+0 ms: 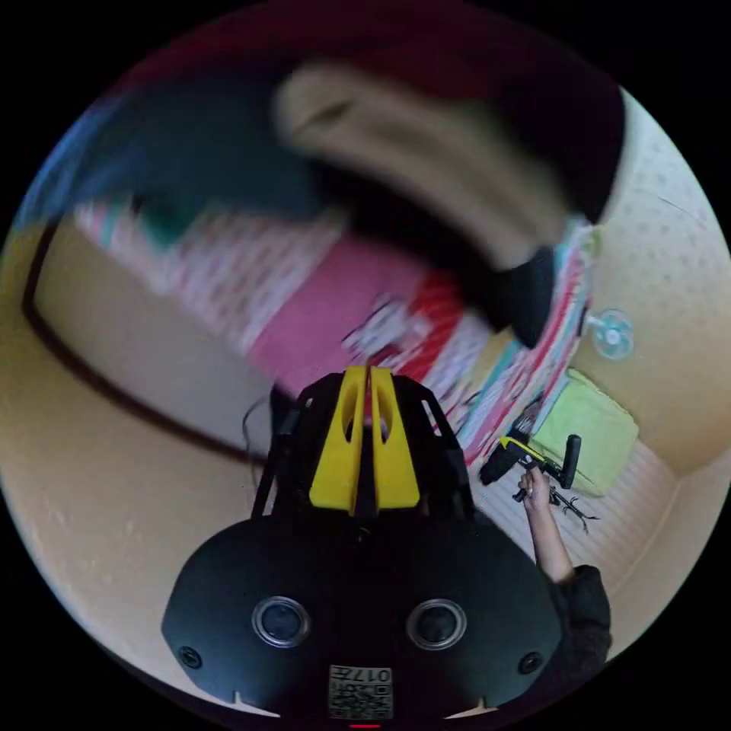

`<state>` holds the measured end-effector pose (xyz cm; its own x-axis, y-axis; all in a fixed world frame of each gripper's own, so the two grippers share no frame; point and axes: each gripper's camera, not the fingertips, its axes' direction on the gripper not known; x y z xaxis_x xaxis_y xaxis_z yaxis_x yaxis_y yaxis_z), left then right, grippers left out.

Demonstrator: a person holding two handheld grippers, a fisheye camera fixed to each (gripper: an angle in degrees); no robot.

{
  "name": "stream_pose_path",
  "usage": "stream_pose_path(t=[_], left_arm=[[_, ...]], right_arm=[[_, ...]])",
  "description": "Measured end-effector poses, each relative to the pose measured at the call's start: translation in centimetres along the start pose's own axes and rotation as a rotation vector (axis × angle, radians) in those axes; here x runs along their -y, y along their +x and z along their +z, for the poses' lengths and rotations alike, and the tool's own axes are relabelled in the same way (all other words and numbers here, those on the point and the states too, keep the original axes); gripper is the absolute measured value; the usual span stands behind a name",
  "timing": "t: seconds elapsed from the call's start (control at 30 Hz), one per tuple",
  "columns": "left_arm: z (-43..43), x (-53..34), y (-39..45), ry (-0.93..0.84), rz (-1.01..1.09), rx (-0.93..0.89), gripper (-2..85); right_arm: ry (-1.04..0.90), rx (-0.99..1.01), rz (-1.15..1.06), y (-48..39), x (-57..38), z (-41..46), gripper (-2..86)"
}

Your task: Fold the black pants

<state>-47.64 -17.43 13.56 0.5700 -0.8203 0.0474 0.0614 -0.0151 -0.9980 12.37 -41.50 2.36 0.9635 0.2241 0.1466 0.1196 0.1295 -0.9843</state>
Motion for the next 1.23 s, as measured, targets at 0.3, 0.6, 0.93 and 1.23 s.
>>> stream_pose_path(t=[0.3, 0.6, 0.93, 1.23], left_arm=[[10.4, -17.2, -13.7, -0.472, -0.442, 0.182, -0.5], [7.4, -3.2, 4.7, -0.323, -0.244, 0.075, -0.6], [13.7, -8.1, 39.4, -0.229, 0.465, 0.316, -0.5], [22.1, -19.6, 39.5, -0.227, 0.501, 0.146, -0.6]], right_arm=[[-0.333, 0.445, 0.738, 9.5, -26.4, 19.6, 0.4], [-0.044, 0.675, 1.016, 12.2, -29.8, 20.4, 0.5], [0.527, 0.532, 0.825, 26.2, -29.1, 6.8, 3.4], [0.658, 0.427, 0.791, 39.3, -32.5, 1.5, 7.7]])
